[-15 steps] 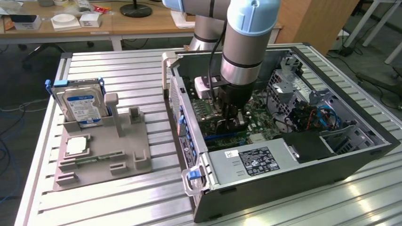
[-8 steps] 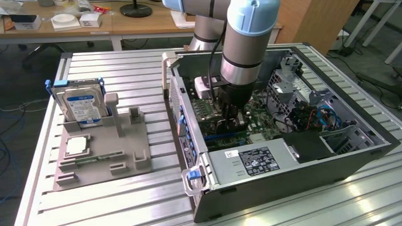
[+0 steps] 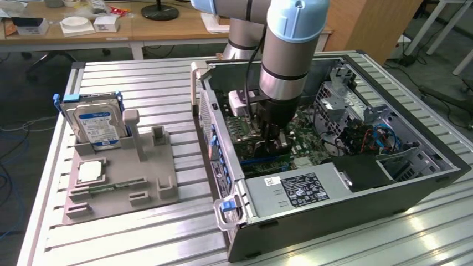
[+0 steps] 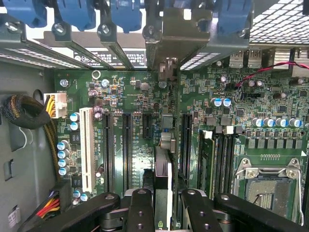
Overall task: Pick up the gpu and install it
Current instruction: 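Insert the gpu into the slot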
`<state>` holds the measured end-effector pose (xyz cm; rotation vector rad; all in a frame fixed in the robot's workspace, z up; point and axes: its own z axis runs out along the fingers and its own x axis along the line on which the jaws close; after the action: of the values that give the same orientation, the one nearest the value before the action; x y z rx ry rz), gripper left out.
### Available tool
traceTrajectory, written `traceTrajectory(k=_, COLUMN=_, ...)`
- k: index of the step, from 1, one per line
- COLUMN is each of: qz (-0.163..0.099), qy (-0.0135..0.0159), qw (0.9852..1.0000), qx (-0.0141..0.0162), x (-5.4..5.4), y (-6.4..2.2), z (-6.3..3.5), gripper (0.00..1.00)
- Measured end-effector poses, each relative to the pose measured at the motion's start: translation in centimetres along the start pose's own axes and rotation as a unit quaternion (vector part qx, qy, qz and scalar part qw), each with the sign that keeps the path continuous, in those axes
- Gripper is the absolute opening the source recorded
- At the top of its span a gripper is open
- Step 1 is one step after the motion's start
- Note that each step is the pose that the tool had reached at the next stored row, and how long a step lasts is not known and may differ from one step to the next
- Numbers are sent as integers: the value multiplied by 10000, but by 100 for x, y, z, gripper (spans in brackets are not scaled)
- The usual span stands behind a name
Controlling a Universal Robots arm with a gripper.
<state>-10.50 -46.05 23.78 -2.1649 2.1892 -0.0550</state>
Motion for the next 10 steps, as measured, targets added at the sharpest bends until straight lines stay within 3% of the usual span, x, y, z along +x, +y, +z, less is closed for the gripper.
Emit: traceTrajectory(k=10, qz=-1, qy=0, qw=10000, qx=1, x=0, y=31, z=3, gripper=27)
